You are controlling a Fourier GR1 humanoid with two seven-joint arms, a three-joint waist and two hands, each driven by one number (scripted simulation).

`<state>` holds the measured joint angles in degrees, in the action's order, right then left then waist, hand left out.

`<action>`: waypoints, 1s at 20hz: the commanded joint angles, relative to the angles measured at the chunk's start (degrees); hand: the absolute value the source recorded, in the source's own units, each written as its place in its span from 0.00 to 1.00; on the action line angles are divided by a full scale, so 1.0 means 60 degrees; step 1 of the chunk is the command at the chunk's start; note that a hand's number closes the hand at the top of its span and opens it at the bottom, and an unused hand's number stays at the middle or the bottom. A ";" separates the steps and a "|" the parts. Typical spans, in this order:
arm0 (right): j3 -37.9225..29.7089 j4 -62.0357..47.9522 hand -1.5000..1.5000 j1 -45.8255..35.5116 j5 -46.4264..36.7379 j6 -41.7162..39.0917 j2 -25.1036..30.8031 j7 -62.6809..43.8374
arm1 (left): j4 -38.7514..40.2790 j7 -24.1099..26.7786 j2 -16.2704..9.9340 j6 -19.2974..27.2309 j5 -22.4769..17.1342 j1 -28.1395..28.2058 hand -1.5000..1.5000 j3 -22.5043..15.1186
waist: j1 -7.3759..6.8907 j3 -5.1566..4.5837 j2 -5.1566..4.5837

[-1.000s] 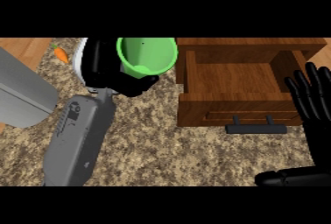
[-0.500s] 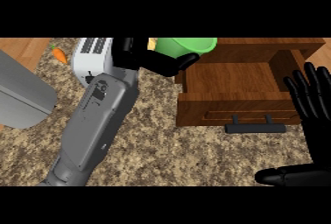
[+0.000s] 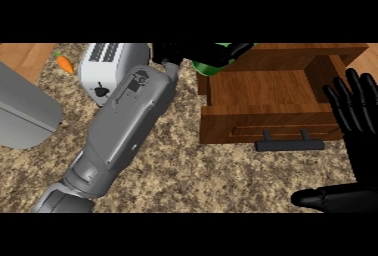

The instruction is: Pick up the cup, place it into the drawer and close the drawer

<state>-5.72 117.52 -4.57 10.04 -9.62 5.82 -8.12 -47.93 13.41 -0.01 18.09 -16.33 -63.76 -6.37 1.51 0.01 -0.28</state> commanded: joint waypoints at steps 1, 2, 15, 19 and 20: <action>-0.0320 0.0433 0.00 0.0702 0.0327 -0.0319 0.0164 0.0196 | 0.0325 0.0238 0.0002 0.0691 -0.0497 -0.0100 1.00 -0.0978 | 0.0020 0.0003 0.0032; -0.0265 -0.0499 0.00 -0.0307 0.0165 -0.0137 0.0122 0.0280 | 0.1825 0.0846 0.0002 0.0341 -0.0876 -0.0974 1.00 -0.0550 | 0.0201 0.0006 -0.0072; -0.0020 -0.0528 0.00 -0.0061 0.0247 -0.0526 0.0140 0.0536 | 0.3749 0.1098 0.0002 0.1096 -0.2540 -0.1918 1.00 -0.2834 | 0.0615 0.0018 -0.0137; 0.0287 -0.0066 0.00 -0.0525 0.0094 -0.0107 -0.0013 -0.0145 | 0.4076 0.1294 0.0002 0.0909 -0.2901 -0.1825 1.00 -0.3266 | 0.0686 0.0009 -0.0151; 0.0322 -0.0356 0.00 -0.0624 0.0016 -0.0168 -0.0024 0.0058 | 0.4006 0.1348 0.0002 0.1179 -0.2937 -0.1545 1.00 -0.3634 | 0.0653 0.0012 -0.0149</action>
<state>-4.51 115.76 -7.53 10.23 -10.35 5.78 -7.81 -25.08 21.31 0.00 23.58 -31.97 -73.38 -24.42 4.83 0.07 -1.07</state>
